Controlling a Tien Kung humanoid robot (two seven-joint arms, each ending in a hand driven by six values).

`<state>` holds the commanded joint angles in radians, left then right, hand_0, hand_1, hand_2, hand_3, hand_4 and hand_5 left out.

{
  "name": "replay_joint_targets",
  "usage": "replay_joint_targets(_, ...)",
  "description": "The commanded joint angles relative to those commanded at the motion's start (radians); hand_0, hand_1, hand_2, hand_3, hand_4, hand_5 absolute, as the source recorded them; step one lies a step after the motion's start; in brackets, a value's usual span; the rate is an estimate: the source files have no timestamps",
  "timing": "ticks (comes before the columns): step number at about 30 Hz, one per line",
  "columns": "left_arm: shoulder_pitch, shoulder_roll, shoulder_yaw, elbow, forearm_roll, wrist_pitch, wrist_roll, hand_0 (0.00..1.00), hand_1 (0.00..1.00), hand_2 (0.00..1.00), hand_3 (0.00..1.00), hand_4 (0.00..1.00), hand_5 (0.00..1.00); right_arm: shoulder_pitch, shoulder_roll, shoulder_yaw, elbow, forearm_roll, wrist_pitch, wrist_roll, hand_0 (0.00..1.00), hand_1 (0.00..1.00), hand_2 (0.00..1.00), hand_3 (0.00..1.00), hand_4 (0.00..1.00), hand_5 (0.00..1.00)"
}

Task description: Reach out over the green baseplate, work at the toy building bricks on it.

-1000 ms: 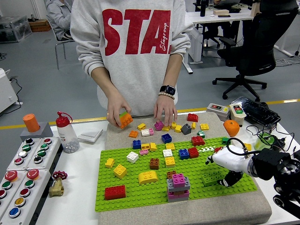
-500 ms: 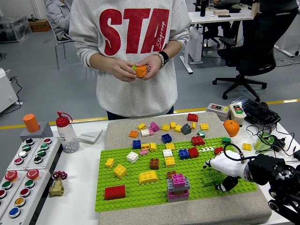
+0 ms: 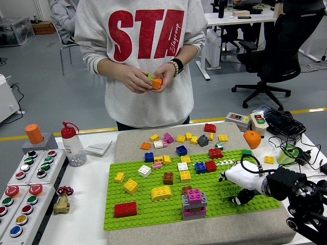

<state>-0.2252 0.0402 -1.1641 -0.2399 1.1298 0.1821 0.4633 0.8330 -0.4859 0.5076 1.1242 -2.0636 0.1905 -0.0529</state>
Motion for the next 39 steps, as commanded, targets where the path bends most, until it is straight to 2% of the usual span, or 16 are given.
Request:
replay_joint_targets(6, -0.001, 0.000, 0.003, 0.000, -0.003, 0.000, 0.000, 0.631, 0.598, 0.607, 0.414, 0.308, 0.936, 0.000, 0.000, 0.006, -0.010, 0.005, 0.017, -0.002, 0.844, 0.729, 0.679, 0.706, 0.677, 0.293)
replay_joint_targets(12, -0.001, 0.000, 0.007, 0.000, -0.007, 0.000, 0.000, 0.632, 0.598, 0.607, 0.414, 0.309, 0.937, -0.002, 0.004, 0.004, -0.025, 0.006, 0.009, -0.004, 0.832, 0.696, 0.657, 0.685, 0.669, 0.283)
replay_joint_targets(14, -0.001, 0.000, 0.008, 0.000, -0.007, 0.000, 0.000, 0.632, 0.598, 0.607, 0.414, 0.309, 0.937, -0.003, 0.005, 0.002, -0.029, 0.005, 0.001, -0.004, 0.832, 0.696, 0.657, 0.685, 0.669, 0.283)
replay_joint_targets(15, -0.001, 0.000, 0.008, 0.000, -0.007, 0.000, 0.000, 0.631, 0.598, 0.607, 0.414, 0.309, 0.939, -0.004, 0.005, 0.000, -0.031, 0.005, -0.007, -0.003, 0.807, 0.638, 0.603, 0.622, 0.632, 0.264)
replay_joint_targets(24, 0.001, 0.000, 0.009, 0.000, -0.007, -0.001, 0.001, 0.631, 0.598, 0.607, 0.414, 0.309, 0.939, -0.009, 0.006, -0.006, -0.030, -0.002, -0.068, 0.004, 0.783, 0.610, 0.578, 0.591, 0.609, 0.248)
replay_joint_targets(26, 0.001, 0.000, 0.008, -0.001, -0.006, -0.001, 0.001, 0.631, 0.598, 0.607, 0.414, 0.309, 0.939, -0.010, 0.003, -0.001, -0.022, -0.001, -0.084, 0.008, 0.783, 0.610, 0.578, 0.591, 0.609, 0.248)
replay_joint_targets(27, 0.002, 0.000, 0.008, -0.001, -0.005, -0.002, 0.002, 0.631, 0.598, 0.607, 0.414, 0.309, 0.938, -0.010, 0.002, 0.001, -0.019, -0.001, -0.089, 0.009, 0.722, 0.560, 0.541, 0.547, 0.583, 0.251)
replay_joint_targets(29, 0.002, 0.000, 0.007, -0.001, -0.004, -0.002, 0.002, 0.631, 0.598, 0.607, 0.414, 0.309, 0.938, -0.010, 0.002, 0.003, -0.016, -0.001, -0.094, 0.011, 0.722, 0.560, 0.541, 0.547, 0.583, 0.251)
replay_joint_targets(39, 0.006, 0.000, 0.003, -0.001, 0.000, -0.001, 0.003, 0.631, 0.598, 0.608, 0.414, 0.309, 0.939, -0.030, -0.032, 0.081, 0.108, 0.039, -0.142, -0.006, 0.674, 0.543, 0.537, 0.538, 0.548, 0.238)
